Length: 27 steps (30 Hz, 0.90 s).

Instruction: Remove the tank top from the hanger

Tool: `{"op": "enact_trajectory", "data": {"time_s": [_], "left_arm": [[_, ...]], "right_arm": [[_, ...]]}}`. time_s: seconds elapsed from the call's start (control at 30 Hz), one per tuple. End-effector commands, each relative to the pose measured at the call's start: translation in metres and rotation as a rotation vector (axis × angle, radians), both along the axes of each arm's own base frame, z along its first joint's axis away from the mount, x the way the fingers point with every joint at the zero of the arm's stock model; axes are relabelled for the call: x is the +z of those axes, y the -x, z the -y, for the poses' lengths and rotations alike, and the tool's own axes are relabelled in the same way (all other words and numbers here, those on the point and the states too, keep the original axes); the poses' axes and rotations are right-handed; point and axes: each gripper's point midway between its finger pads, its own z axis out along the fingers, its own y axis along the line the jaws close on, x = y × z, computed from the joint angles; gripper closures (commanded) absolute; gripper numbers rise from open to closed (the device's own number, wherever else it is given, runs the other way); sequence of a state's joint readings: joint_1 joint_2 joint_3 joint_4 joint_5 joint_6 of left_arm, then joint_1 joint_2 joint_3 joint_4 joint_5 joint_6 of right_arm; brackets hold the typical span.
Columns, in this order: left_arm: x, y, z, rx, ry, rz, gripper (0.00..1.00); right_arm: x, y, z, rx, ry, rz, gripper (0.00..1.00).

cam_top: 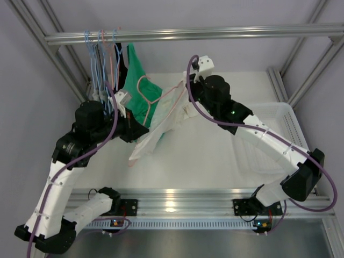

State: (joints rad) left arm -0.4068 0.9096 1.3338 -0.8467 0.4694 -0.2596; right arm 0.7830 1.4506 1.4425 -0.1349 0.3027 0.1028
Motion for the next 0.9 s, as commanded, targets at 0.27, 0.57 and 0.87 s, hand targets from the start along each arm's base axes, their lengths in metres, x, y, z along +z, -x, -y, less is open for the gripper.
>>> {"op": "enact_trajectory", "data": {"time_s": [0.27,0.57,0.87], "left_arm": [[0.009,0.017,0.001,-0.06,0.015,0.04,1.0],[0.042,0.02,-0.006,-0.026,0.048,0.148,1.0],[0.106,-0.016,-0.004,0.097,0.251,0.421,1.0]], "right_arm": [[0.045,-0.053,0.044,-0.19,-0.028,0.093,1.0],[-0.017,-0.061,0.039,-0.078,-0.052,-0.064,1.0],[-0.04,0.057,-0.021,0.349,-0.295,-0.165,1.0]]}}
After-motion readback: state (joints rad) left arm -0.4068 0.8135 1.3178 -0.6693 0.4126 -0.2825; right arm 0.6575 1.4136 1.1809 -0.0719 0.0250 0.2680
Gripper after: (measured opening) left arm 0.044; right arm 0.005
